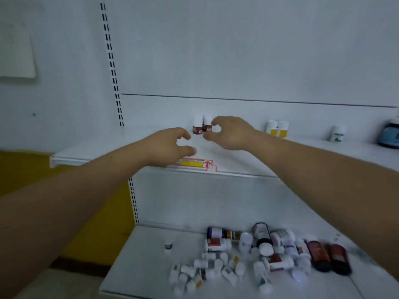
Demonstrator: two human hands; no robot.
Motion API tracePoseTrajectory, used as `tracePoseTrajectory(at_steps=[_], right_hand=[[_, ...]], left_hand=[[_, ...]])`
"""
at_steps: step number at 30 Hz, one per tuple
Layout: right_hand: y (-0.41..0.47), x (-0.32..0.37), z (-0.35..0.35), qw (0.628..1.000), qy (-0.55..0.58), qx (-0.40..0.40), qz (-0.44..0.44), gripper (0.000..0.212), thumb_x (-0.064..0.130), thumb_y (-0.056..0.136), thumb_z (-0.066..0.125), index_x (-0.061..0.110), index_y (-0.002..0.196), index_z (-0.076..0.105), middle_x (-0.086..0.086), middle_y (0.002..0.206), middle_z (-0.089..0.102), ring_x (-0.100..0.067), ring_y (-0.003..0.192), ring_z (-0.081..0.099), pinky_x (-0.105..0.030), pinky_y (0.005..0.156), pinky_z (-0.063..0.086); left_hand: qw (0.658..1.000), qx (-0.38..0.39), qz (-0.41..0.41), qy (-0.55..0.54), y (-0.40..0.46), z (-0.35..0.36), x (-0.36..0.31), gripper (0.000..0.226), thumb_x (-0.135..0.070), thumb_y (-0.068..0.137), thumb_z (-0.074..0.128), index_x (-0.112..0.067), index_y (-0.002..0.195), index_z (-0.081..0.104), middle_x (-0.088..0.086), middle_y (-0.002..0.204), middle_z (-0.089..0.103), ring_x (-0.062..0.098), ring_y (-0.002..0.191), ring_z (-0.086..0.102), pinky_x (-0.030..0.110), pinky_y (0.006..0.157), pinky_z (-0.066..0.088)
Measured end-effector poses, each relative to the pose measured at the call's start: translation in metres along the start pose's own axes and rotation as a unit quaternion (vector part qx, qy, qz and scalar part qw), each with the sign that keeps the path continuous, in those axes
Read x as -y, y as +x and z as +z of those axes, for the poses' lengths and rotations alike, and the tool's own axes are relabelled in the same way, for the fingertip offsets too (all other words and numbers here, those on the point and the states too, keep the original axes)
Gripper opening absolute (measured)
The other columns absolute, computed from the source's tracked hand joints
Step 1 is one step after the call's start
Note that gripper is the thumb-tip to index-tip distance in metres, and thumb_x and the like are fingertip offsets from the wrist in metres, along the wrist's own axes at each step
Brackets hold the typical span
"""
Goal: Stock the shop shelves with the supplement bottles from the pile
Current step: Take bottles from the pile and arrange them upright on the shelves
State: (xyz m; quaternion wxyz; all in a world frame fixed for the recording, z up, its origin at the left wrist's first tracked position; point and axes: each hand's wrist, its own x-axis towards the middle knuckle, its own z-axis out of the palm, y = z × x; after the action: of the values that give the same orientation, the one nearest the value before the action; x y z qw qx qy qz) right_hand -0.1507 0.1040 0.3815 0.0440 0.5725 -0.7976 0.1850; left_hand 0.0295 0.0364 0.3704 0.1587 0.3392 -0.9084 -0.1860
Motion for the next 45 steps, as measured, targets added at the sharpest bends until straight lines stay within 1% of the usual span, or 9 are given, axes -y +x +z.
tracePoseTrajectory(at_steps=[5, 10, 19, 23, 32, 38, 41, 43, 45], right_hand=[[-0.075, 0.037, 0.01, 0.998, 0.029, -0.038, -0.031, 0.058, 0.052, 0.089, 0.053, 0.022, 0.138, 0.046, -0.001, 0.144, 0.046, -0.02, 0.13, 0.042, -0.029, 0.101, 0.032], [-0.147, 0.049, 0.028, 0.997, 0.009, -0.042, -0.067, 0.059, 0.051, 0.09, 0.053, 0.02, 0.14, 0.044, -0.001, 0.144, 0.044, -0.019, 0.132, 0.04, -0.03, 0.107, 0.03], [-0.173, 0.0, 0.12, 0.992, 0.032, 0.123, 0.007, 0.061, 0.049, 0.092, 0.053, 0.02, 0.144, 0.038, -0.004, 0.148, 0.04, -0.022, 0.134, 0.037, -0.029, 0.107, 0.028], [-0.165, -0.036, 0.199, 0.978, 0.055, 0.198, 0.043, 0.052, 0.04, 0.09, 0.059, 0.012, 0.133, 0.049, -0.012, 0.128, 0.055, -0.029, 0.119, 0.051, -0.028, 0.093, 0.038], [-0.148, -0.085, 0.367, 0.943, -0.002, 0.33, -0.03, 0.053, 0.034, 0.098, 0.046, 0.014, 0.146, 0.035, -0.01, 0.147, 0.038, -0.028, 0.135, 0.034, -0.034, 0.109, 0.029], [-0.148, -0.092, 0.42, 0.931, -0.14, 0.312, -0.127, 0.056, 0.034, 0.096, 0.048, 0.023, 0.147, 0.026, -0.014, 0.145, 0.03, -0.036, 0.134, 0.027, -0.043, 0.107, 0.03], [-0.149, -0.095, 0.429, 0.941, -0.146, 0.261, -0.159, 0.049, 0.031, 0.095, 0.05, 0.014, 0.139, 0.039, -0.015, 0.135, 0.042, -0.034, 0.124, 0.04, -0.041, 0.1, 0.035], [-0.153, -0.096, 0.431, 0.958, -0.079, 0.214, -0.175, 0.039, 0.025, 0.088, 0.06, 0.005, 0.121, 0.055, -0.017, 0.117, 0.055, -0.036, 0.108, 0.053, -0.042, 0.087, 0.043], [-0.158, -0.096, 0.425, 0.976, 0.052, 0.176, -0.116, 0.023, 0.019, 0.081, 0.068, 0.006, 0.098, 0.061, -0.013, 0.096, 0.06, -0.032, 0.088, 0.058, -0.039, 0.074, 0.046]], left_hand=[[0.999, 0.011, 0.037, -0.02, -0.089, 0.001, 0.005, 0.049, -0.049, 0.085, 0.059, -0.032, 0.13, 0.048, -0.009, 0.131, 0.048, 0.012, 0.117, 0.046, 0.025, 0.09, 0.035], [0.995, 0.103, 0.008, -0.009, -0.137, 0.033, 0.022, 0.054, -0.049, 0.086, 0.058, -0.032, 0.135, 0.043, -0.006, 0.144, 0.041, 0.014, 0.129, 0.041, 0.027, 0.099, 0.036], [0.967, 0.244, -0.075, -0.001, -0.148, 0.165, 0.082, 0.058, -0.043, 0.089, 0.059, -0.023, 0.139, 0.038, 0.002, 0.148, 0.037, 0.019, 0.128, 0.041, 0.025, 0.1, 0.033], [0.953, 0.269, -0.136, -0.026, -0.131, 0.216, 0.115, 0.058, -0.037, 0.089, 0.06, -0.016, 0.139, 0.038, 0.008, 0.143, 0.041, 0.021, 0.126, 0.043, 0.024, 0.097, 0.035], [0.954, 0.199, -0.219, -0.055, -0.089, 0.36, 0.183, 0.064, -0.034, 0.088, 0.062, -0.019, 0.143, 0.034, 0.016, 0.136, 0.045, 0.031, 0.122, 0.047, 0.034, 0.097, 0.038], [0.963, 0.097, -0.245, -0.051, -0.09, 0.415, 0.2, 0.056, -0.035, 0.082, 0.069, -0.02, 0.132, 0.049, 0.012, 0.116, 0.058, 0.03, 0.103, 0.057, 0.036, 0.087, 0.048], [0.964, 0.029, -0.245, -0.097, -0.092, 0.42, 0.204, 0.047, -0.021, 0.084, 0.066, -0.017, 0.13, 0.053, 0.012, 0.108, 0.063, 0.028, 0.096, 0.061, 0.031, 0.079, 0.047], [0.94, 0.007, -0.292, -0.177, -0.095, 0.415, 0.201, 0.038, -0.016, 0.088, 0.061, -0.014, 0.125, 0.054, 0.007, 0.102, 0.062, 0.022, 0.089, 0.058, 0.027, 0.073, 0.043], [0.869, 0.005, -0.376, -0.322, -0.099, 0.398, 0.192, 0.032, -0.012, 0.091, 0.056, -0.009, 0.122, 0.052, 0.006, 0.096, 0.06, 0.02, 0.081, 0.056, 0.03, 0.072, 0.045]])
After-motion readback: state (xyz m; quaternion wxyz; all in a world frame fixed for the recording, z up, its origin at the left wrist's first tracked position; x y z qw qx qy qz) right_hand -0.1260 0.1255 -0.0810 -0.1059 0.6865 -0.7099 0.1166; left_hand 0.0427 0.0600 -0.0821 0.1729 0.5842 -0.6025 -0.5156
